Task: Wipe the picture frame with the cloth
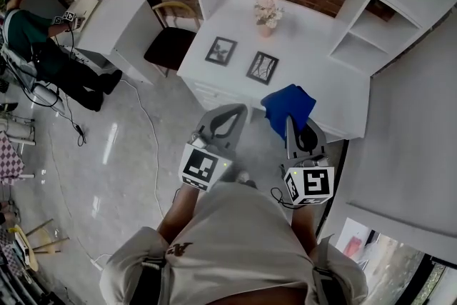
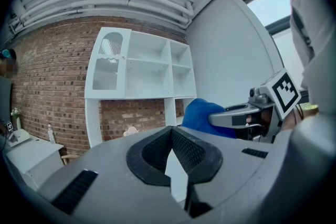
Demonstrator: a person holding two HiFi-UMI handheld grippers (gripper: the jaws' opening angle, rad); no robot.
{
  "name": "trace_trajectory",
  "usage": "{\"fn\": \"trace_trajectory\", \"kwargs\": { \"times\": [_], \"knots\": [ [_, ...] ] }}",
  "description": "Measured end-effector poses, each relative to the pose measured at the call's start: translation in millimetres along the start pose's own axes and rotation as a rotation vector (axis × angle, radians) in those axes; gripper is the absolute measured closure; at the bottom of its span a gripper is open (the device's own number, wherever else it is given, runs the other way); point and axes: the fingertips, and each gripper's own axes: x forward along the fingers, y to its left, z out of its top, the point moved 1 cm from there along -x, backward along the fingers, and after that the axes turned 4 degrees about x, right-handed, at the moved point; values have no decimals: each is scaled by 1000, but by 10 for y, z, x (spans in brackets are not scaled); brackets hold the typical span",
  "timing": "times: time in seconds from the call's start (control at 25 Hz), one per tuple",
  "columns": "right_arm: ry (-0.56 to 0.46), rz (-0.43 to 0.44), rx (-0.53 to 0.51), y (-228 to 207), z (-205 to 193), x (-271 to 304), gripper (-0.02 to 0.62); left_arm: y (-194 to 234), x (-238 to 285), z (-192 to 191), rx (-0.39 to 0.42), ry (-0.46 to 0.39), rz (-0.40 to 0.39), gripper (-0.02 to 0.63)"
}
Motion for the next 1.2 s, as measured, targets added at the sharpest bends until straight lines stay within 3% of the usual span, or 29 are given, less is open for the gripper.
{"fn": "trace_trajectory", "kwargs": {
  "times": [0.6, 1.2],
  "knots": [
    [36, -21, -8, -222, -124, 516, 568, 365, 512, -190, -15, 3, -44, 604],
    [109, -108, 8, -381, -277, 1247, 568, 906, 1050, -497, -15, 23, -158, 605]
  ]
}}
